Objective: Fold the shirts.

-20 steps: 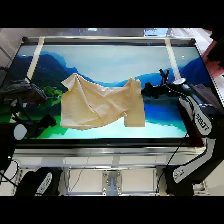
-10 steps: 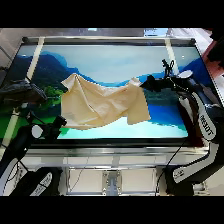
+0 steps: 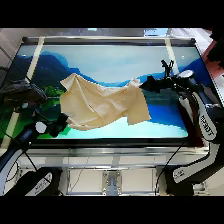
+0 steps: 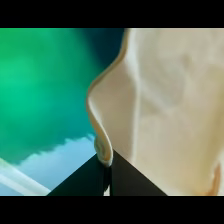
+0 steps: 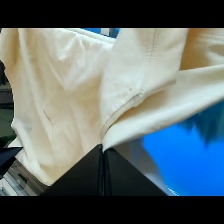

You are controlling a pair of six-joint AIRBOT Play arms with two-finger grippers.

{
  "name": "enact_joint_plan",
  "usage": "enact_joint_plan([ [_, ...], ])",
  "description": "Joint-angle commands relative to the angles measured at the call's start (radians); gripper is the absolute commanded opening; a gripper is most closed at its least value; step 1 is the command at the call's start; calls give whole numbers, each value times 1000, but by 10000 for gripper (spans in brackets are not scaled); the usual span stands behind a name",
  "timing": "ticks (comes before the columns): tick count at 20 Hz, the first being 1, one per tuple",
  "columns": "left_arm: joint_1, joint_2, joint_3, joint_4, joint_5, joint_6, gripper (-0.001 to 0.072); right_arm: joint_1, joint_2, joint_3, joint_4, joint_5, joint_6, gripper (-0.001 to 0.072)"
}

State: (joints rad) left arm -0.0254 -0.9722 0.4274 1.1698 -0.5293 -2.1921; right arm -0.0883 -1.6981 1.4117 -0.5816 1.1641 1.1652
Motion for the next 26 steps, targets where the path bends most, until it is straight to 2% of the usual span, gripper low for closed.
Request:
enact_joint_plan([
  [1, 1, 27, 126, -140, 7, 243, 10, -2, 63, 1, -56, 19, 39, 25],
  [3, 4, 90, 268, -113, 5, 360, 10, -22, 166, 1, -153, 39, 77, 24],
  [5, 26, 163, 420, -86, -50, 414, 10, -60, 294, 1, -220, 128, 100, 24],
  [8, 39, 275, 610, -36, -164, 504, 10, -113, 529, 1, -235, 251, 120, 24],
  [12, 38, 403, 829, 42, -175, 526, 10, -180, 873, 14, -242, 243, 149, 22],
  [15, 38, 414, 988, 43, -229, 619, 9, -217, 1038, 128, -285, 202, 159, 22],
  [18, 38, 407, 1054, 42, -223, 657, 8, -226, 1074, 283, -327, 62, 167, 20],
  [21, 38, 351, 1057, 43, -236, 680, 8, -225, 1019, 368, -331, -73, 163, 19],
  [23, 38, 267, 1057, 43, -275, 682, 8, -224, 930, 374, -308, -68, 163, 19],
  [26, 37, 86, 1056, 42, -399, 682, 8, -220, 715, 373, -224, 42, 158, 20],
])
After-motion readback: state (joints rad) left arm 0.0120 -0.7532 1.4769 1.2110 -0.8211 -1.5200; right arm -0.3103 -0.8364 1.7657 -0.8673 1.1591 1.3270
